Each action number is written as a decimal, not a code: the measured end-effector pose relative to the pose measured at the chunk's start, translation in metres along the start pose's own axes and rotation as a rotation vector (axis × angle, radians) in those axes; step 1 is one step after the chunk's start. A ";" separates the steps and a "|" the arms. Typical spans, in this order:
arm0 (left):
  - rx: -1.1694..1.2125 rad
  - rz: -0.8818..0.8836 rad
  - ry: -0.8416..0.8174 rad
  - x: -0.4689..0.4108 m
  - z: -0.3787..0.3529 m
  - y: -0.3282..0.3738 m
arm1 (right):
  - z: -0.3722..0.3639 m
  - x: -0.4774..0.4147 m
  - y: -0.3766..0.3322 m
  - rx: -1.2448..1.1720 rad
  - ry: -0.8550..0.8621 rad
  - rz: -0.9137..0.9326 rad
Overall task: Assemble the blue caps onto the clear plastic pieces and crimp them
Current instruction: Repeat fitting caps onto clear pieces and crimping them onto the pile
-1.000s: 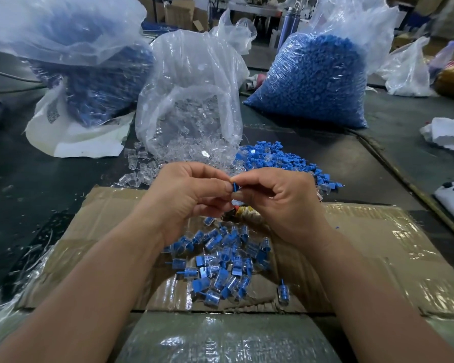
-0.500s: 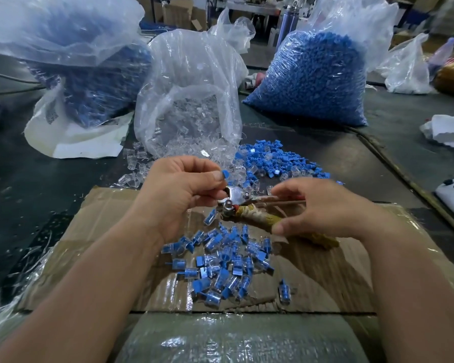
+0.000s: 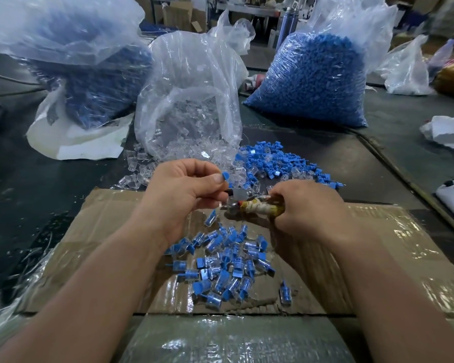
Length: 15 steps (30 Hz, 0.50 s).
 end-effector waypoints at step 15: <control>-0.122 -0.207 0.093 -0.002 0.007 0.012 | 0.029 0.006 0.005 -0.327 0.279 0.011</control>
Point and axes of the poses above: each hand's wrist, its own x-axis away from the middle knuckle, its own z-axis out of the back of the hand, y = z × x, the point moved 9 cm from there along -x, towards the middle knuckle, and after that the axes turned 7 degrees about -z, right-handed, at the moved point
